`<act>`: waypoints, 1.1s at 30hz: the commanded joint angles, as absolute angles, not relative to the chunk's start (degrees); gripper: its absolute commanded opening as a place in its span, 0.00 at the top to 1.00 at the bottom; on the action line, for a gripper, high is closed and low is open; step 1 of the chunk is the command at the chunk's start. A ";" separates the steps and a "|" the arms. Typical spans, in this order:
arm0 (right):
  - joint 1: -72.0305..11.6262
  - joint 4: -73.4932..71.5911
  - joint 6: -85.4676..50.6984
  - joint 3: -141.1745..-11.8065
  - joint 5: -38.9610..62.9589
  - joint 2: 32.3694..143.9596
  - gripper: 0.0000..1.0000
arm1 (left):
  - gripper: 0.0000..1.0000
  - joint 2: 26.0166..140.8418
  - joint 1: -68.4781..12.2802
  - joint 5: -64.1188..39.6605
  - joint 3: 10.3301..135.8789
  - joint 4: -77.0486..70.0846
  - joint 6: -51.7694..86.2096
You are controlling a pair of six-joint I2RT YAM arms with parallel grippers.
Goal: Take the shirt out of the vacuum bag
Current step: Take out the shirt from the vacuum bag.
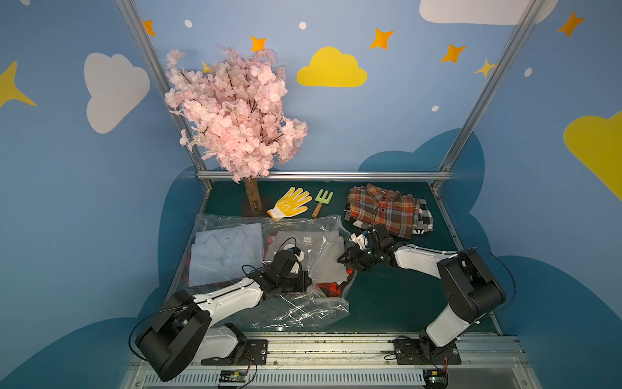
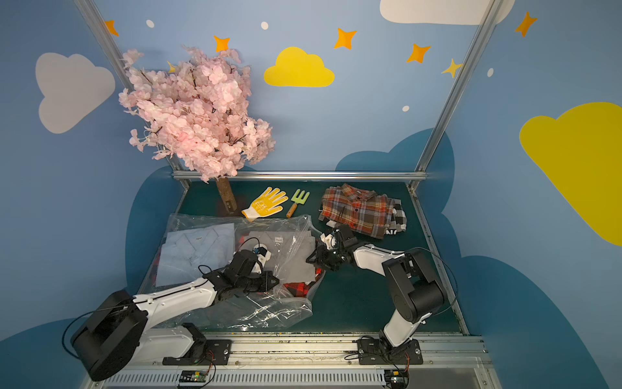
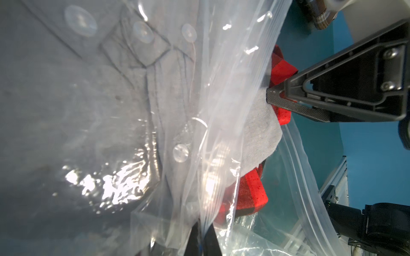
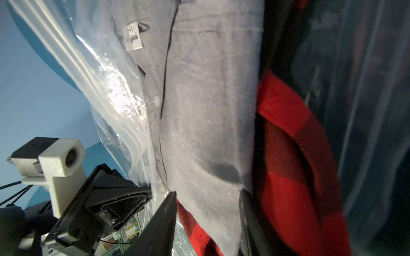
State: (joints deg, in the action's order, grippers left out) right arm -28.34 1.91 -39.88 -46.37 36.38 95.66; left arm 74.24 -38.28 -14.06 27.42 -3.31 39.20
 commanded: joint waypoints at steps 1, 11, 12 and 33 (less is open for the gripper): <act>-28.62 2.72 -38.26 -45.15 34.01 95.66 0.52 | 0.97 76.21 -39.69 -16.61 26.60 -5.03 39.72; -28.64 1.68 -37.18 -42.50 33.94 95.94 0.50 | 0.97 80.21 -41.56 -16.92 27.51 -7.21 39.99; -28.60 0.14 -37.76 -42.05 34.87 96.12 0.50 | 0.97 80.48 -41.73 -16.88 27.52 -7.29 40.02; -33.95 -8.58 -43.15 -43.28 39.20 96.38 0.67 | 0.97 85.54 -44.87 -15.68 27.53 -9.88 40.87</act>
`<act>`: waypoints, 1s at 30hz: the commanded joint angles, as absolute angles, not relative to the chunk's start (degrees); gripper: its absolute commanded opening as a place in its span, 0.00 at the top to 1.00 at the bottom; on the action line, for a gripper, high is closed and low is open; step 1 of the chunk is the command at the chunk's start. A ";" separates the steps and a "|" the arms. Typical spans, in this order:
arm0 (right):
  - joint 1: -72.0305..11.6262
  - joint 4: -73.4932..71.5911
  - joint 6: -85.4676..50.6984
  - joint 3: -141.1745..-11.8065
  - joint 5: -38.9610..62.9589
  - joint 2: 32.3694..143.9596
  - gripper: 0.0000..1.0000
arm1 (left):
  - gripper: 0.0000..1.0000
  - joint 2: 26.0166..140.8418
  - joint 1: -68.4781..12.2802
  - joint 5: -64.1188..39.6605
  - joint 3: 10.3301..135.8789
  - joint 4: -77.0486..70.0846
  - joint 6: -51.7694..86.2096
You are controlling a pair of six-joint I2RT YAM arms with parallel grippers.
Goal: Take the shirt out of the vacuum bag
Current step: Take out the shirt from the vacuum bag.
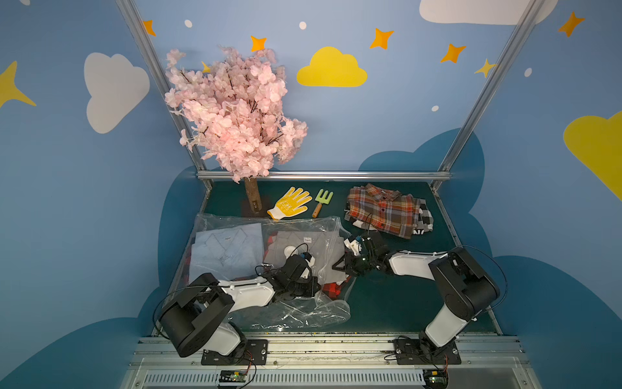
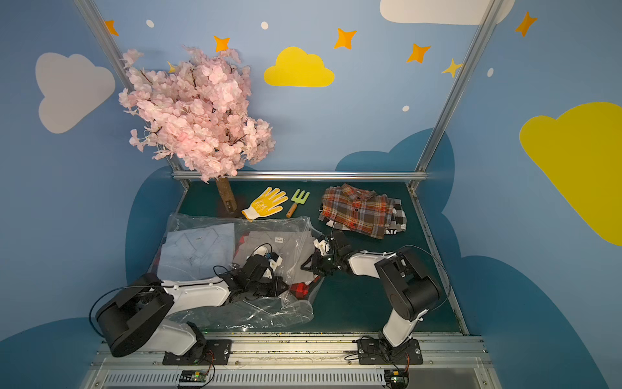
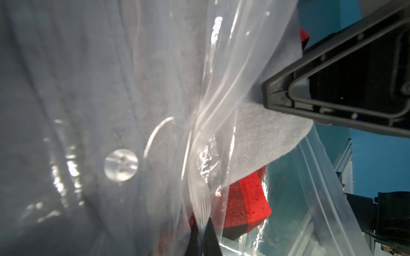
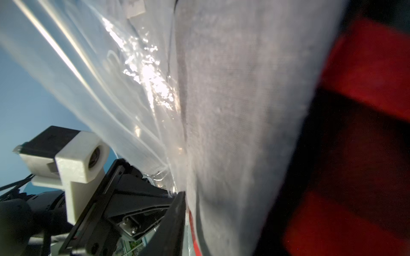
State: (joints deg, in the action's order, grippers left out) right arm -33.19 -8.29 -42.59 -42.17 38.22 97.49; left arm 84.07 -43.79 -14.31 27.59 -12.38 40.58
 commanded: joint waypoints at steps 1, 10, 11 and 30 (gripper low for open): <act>-34.01 -8.10 -43.16 -43.38 39.25 95.80 0.67 | 0.97 85.52 -44.92 -15.66 27.52 -10.06 40.96; -34.70 -3.33 -42.32 -46.22 39.55 91.87 0.78 | 0.97 85.27 -45.21 -15.66 27.26 -10.10 40.94; -34.91 -3.65 -42.60 -46.23 39.62 91.65 0.81 | 0.98 85.26 -45.22 -15.71 27.01 -10.06 40.95; -37.19 3.32 -39.89 -48.94 35.75 94.12 0.66 | 0.98 82.92 -45.26 -14.16 27.48 -7.58 39.95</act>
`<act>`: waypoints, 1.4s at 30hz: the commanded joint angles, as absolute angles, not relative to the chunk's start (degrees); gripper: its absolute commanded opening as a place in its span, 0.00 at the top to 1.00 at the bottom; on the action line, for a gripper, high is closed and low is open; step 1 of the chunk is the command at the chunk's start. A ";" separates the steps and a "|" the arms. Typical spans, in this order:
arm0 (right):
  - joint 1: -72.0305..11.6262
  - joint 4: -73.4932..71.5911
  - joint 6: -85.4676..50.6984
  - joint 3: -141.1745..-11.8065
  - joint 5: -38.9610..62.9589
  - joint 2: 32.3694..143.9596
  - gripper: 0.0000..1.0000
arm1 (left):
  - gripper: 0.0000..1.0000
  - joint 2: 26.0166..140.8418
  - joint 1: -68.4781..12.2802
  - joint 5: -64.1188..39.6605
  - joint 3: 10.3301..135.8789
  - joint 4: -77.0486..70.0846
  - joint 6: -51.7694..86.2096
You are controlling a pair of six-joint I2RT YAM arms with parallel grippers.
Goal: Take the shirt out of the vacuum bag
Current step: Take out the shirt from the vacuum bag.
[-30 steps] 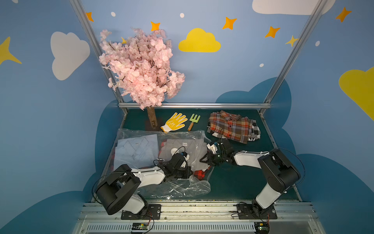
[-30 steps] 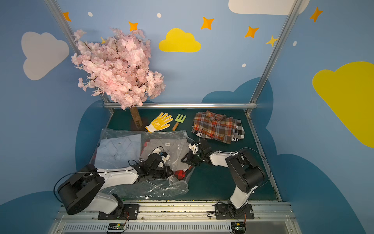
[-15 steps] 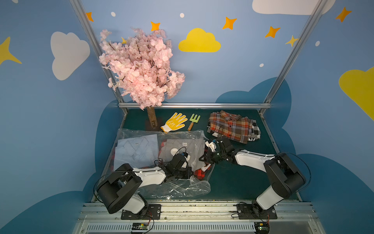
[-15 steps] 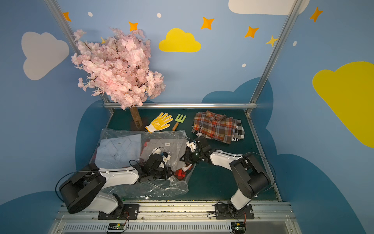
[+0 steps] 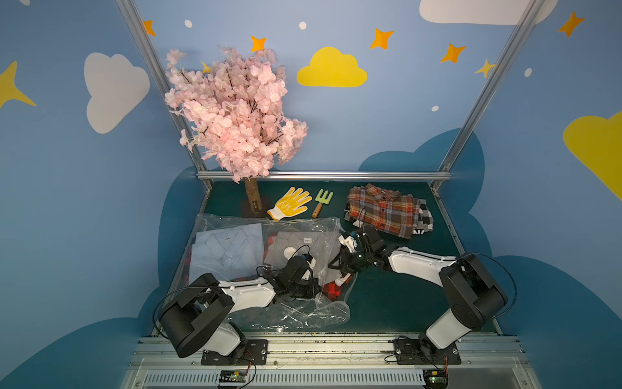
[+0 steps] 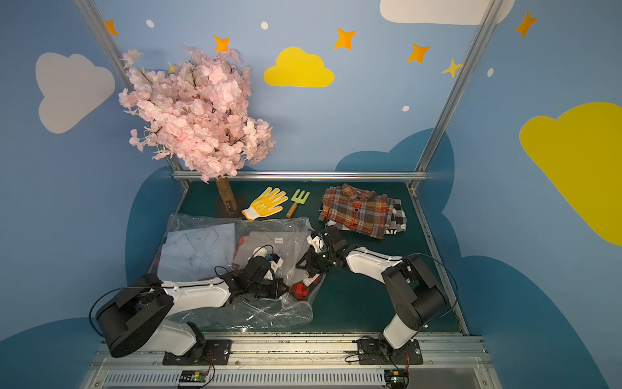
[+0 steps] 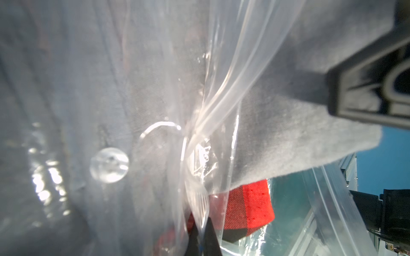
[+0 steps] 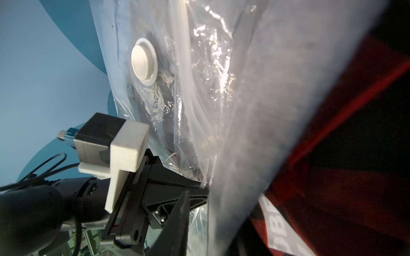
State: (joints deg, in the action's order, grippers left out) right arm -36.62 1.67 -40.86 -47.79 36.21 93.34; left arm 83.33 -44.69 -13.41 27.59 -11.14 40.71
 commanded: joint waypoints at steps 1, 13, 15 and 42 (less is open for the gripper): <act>-37.18 3.26 -39.90 -48.93 35.81 94.38 0.66 | 0.98 83.04 -45.26 -14.07 27.52 -7.56 39.90; -37.57 4.02 -39.76 -51.13 36.22 94.94 1.00 | 0.97 80.72 -45.18 -11.57 29.72 -2.65 39.26; -37.80 7.28 -38.48 -52.83 35.87 93.40 1.00 | 0.97 79.20 -45.09 -10.65 30.37 -0.71 38.78; -37.71 21.54 -32.72 -61.94 34.80 87.52 1.00 | 0.97 68.80 -38.67 -7.82 32.72 9.41 36.49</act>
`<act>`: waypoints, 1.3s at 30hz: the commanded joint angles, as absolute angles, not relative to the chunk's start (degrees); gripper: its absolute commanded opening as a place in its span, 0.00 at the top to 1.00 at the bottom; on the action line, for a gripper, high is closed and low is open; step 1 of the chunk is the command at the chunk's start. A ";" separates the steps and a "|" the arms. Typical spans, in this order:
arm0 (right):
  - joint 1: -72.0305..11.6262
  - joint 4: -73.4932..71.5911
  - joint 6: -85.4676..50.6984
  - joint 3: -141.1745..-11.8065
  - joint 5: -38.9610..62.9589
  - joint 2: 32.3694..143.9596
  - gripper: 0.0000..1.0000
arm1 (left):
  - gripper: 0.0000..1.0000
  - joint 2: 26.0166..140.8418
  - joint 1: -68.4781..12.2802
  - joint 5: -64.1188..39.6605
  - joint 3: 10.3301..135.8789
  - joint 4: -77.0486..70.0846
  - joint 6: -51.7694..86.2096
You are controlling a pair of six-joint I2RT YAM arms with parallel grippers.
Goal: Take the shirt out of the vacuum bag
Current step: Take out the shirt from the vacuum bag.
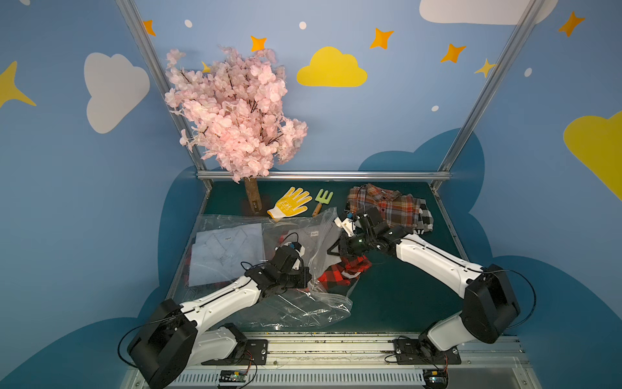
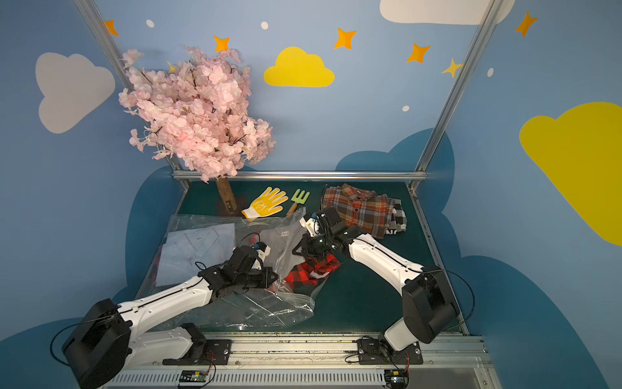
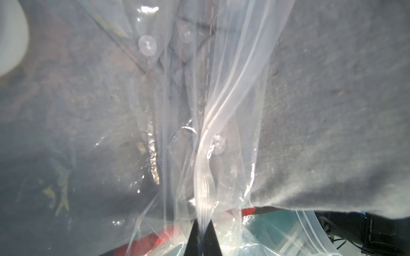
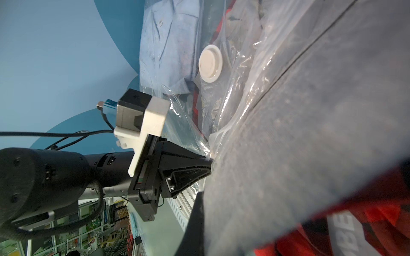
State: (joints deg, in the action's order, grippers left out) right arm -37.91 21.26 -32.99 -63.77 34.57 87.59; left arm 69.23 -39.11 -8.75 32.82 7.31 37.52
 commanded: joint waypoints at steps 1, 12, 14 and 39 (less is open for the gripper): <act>-37.71 20.65 -33.22 -60.31 34.72 87.16 0.99 | 0.97 68.75 -38.59 -7.83 32.57 9.40 36.50; -37.28 10.04 -37.91 -39.99 31.90 86.94 0.93 | 0.97 71.55 -38.48 -10.53 32.87 7.35 36.20; -37.18 9.19 -38.35 -38.78 32.00 87.35 0.83 | 0.96 72.30 -38.49 -11.18 32.96 6.83 36.23; -39.19 7.40 -45.05 -30.37 33.30 74.59 0.47 | 0.97 77.70 -41.11 -11.95 29.95 1.38 38.19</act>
